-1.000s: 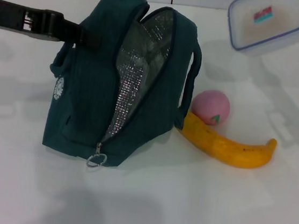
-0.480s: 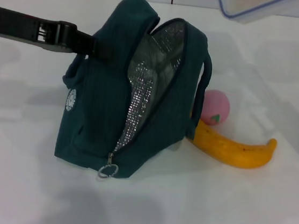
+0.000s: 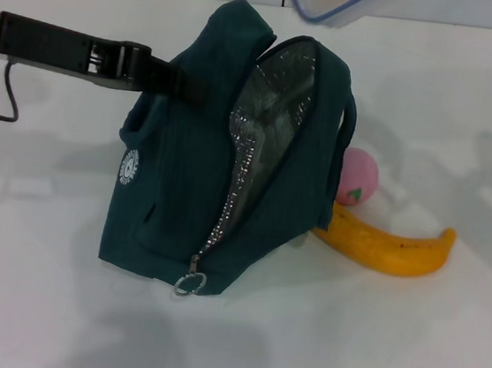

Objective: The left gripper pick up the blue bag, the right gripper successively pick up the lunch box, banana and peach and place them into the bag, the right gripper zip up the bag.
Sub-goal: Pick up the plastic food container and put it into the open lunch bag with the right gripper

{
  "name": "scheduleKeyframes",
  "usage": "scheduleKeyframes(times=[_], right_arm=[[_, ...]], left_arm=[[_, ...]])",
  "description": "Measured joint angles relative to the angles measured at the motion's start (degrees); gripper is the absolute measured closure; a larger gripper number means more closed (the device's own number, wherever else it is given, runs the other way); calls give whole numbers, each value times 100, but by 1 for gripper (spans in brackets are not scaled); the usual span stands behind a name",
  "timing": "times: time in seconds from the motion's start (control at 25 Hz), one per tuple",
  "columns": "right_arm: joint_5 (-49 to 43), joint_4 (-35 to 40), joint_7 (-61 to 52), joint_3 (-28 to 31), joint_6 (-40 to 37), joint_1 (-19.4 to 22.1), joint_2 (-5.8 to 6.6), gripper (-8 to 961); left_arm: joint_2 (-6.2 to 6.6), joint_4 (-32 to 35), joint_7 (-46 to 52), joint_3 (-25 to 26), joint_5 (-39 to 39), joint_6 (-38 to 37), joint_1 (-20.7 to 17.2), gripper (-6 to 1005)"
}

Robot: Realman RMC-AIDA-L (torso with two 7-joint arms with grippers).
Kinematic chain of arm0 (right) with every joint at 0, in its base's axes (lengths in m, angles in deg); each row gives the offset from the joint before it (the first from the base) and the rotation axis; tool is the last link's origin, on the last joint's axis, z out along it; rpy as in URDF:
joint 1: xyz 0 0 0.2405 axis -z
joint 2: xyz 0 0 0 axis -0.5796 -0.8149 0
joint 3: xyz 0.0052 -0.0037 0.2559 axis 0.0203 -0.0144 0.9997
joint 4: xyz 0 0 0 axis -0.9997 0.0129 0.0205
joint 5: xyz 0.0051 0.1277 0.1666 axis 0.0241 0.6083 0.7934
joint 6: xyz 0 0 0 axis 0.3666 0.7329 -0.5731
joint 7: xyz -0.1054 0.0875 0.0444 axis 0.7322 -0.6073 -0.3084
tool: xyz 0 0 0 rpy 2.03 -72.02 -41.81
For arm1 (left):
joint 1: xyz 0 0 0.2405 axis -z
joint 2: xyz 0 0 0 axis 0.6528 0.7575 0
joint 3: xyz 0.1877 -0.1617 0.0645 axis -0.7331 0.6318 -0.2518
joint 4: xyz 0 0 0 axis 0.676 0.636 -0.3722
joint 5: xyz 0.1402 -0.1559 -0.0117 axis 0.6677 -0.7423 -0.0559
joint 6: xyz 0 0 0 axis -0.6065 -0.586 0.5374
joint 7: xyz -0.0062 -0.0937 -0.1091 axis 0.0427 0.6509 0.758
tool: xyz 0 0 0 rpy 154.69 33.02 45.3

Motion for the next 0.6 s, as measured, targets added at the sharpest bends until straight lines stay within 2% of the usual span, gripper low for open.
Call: scheduleKeyframes(times=[0.2, 0.6], right_arm=[[7, 1, -2, -316, 18, -61, 0, 858], [-9, -67, 27, -926, 177, 175, 0, 858]], left_arm=[[-43, -1, 13, -32, 1, 119, -4, 955], [-48, 0, 0, -6, -44, 156, -27, 955]])
